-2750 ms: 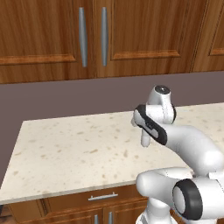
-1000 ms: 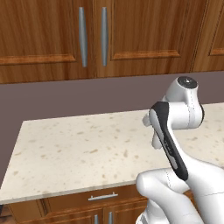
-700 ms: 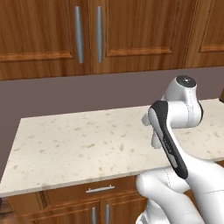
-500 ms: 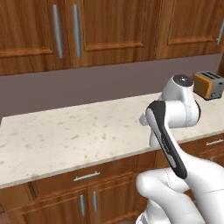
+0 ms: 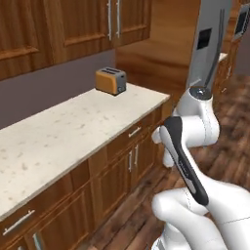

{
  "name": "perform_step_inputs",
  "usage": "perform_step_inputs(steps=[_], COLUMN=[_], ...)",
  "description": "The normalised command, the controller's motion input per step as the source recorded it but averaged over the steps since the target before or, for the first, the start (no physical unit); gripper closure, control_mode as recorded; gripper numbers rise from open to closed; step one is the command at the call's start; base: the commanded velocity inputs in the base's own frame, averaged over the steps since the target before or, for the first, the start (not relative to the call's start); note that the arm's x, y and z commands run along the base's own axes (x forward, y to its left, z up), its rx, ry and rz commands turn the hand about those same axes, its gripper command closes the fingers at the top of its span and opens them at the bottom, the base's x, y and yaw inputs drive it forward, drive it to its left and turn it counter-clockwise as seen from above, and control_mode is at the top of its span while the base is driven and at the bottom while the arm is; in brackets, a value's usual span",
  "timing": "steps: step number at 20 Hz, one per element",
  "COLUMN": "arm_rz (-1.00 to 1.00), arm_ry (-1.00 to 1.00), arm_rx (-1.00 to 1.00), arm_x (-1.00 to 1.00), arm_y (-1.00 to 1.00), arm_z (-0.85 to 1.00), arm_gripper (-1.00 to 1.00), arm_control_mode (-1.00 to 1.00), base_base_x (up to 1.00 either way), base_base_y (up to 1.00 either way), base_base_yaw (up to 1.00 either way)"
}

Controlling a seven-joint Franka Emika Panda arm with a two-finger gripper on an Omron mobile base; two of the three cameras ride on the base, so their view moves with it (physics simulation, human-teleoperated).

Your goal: Move the drinks to the dining counter.

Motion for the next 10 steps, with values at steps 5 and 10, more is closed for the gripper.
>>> perform_step_inputs(steps=[5,10], arm_rz=[0.00,0.00], arm_ry=[0.00,0.00], arm_rx=[0.00,0.00], arm_x=[0.00,0.00], arm_y=[0.00,0.00], arm_z=[0.00,0.00], arm_gripper=[1.00,1.00], arm_control_mode=[1.00,1.00], base_base_x=[-0.12,0.09], base_base_y=[0.00,0.00], base_base_yaw=[-1.00,-0.89])
